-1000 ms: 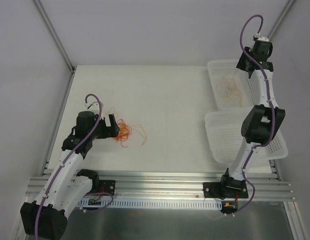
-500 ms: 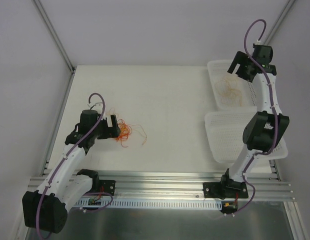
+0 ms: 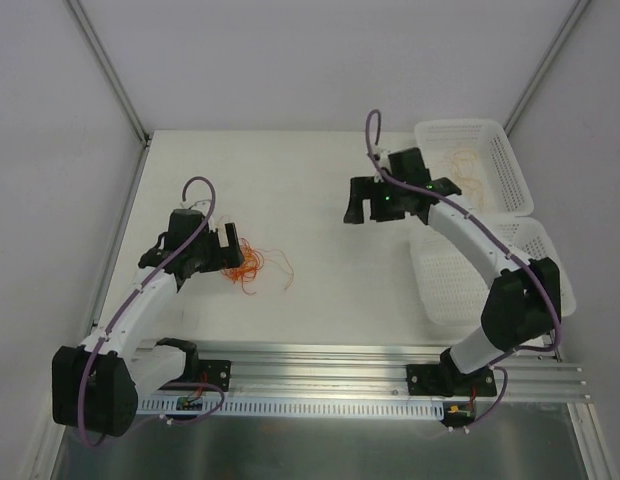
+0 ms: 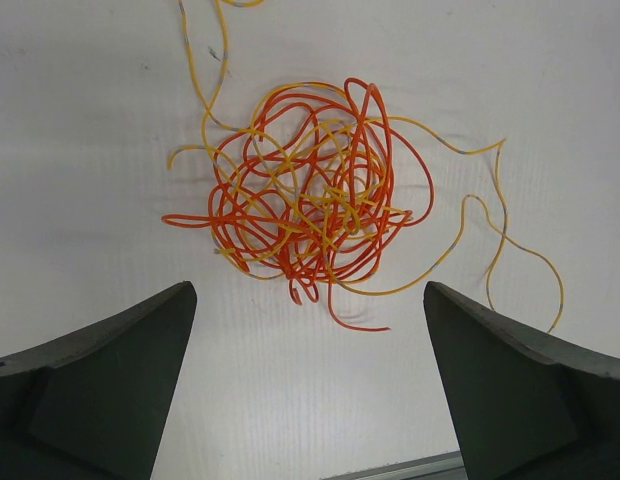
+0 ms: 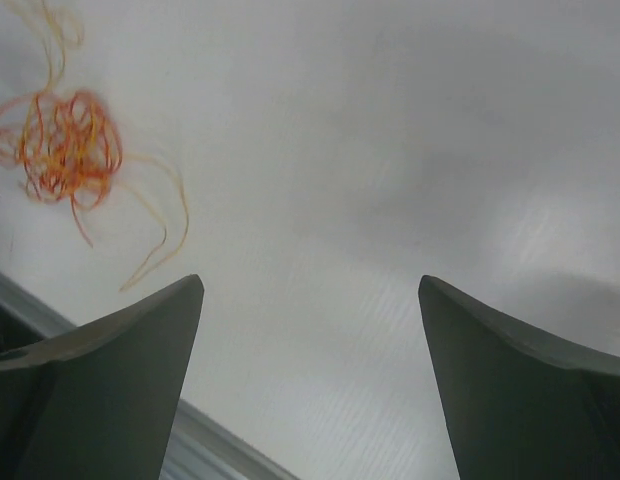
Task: Untangle the cables
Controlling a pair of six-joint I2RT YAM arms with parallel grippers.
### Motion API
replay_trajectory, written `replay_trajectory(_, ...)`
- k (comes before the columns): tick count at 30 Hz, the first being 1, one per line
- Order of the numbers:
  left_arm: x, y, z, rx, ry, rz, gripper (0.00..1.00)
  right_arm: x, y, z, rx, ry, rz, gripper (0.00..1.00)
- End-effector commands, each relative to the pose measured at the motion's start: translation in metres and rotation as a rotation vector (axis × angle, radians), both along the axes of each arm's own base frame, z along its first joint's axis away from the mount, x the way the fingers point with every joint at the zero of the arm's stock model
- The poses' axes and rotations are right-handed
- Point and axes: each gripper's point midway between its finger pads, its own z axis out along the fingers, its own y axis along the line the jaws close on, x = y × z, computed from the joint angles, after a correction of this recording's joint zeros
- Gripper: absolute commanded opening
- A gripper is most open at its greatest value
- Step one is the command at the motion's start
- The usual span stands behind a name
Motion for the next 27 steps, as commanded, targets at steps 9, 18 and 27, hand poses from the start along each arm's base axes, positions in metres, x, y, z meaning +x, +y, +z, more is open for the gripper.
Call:
replay_trajectory(9, 0.005, -0.004, -0.014, -0.048, 0.11, 0.111, 0.91, -0.08, 0.151, -0.059, 0.092, 0.021, 0.45, 0.84)
replay_trajectory(18, 0.006, -0.014, -0.03, -0.104, 0.21, 0.161, 0.8, -0.089, 0.223, -0.08, 0.16, 0.04, 0.616, 0.72)
replay_trajectory(27, 0.001, -0.015, -0.04, -0.108, 0.248, 0.156, 0.75, -0.083, 0.238, -0.127, 0.123, 0.1, 0.594, 0.66)
